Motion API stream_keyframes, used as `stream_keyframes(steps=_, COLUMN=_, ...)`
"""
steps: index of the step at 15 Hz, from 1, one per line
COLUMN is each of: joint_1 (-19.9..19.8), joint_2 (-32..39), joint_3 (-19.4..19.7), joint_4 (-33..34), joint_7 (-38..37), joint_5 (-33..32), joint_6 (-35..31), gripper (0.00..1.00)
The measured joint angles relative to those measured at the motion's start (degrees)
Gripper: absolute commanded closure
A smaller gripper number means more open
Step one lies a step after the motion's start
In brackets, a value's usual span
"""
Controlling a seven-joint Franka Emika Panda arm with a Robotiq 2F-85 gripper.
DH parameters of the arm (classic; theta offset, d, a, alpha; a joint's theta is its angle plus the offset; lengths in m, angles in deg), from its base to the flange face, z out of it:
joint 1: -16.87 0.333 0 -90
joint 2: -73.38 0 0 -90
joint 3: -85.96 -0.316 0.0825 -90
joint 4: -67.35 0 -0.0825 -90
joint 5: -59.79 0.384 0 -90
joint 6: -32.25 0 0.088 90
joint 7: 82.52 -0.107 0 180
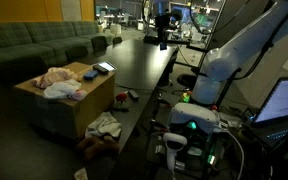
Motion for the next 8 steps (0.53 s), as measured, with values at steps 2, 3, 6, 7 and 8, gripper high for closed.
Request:
stream_keyframes(steps=2, joint_1=0.0, joint_2=-0.1, joint_3=0.0, joint_4=0.4, joint_7=0.0, joint_5=0.0, joint_6=0.0, gripper=0.0)
stream_keyframes(steps=3, joint_1=0.0, joint_2=-0.1, joint_3=0.0, joint_4=0.5, joint_7=0.0, joint_5=0.0, joint_6=0.0, gripper=0.0)
stream_keyframes(steps=6, joint_1=0.0, joint_2=-0.2, joint_3=0.0, joint_4=0.5, joint_7=0.0, joint_5=0.0, joint_6=0.0, gripper=0.0)
stream_keyframes(steps=7, joint_1=0.0, joint_2=-0.1, joint_3=0.0, joint_4=0.4, joint_7=0.0, joint_5=0.0, joint_6=0.0, gripper=0.0)
stream_keyframes(steps=8, joint_1=0.0, joint_2=0.1, joint_3=-0.1, joint_4=0.3, joint_7=0.0, joint_5=0.0, joint_6=0.0, gripper=0.0)
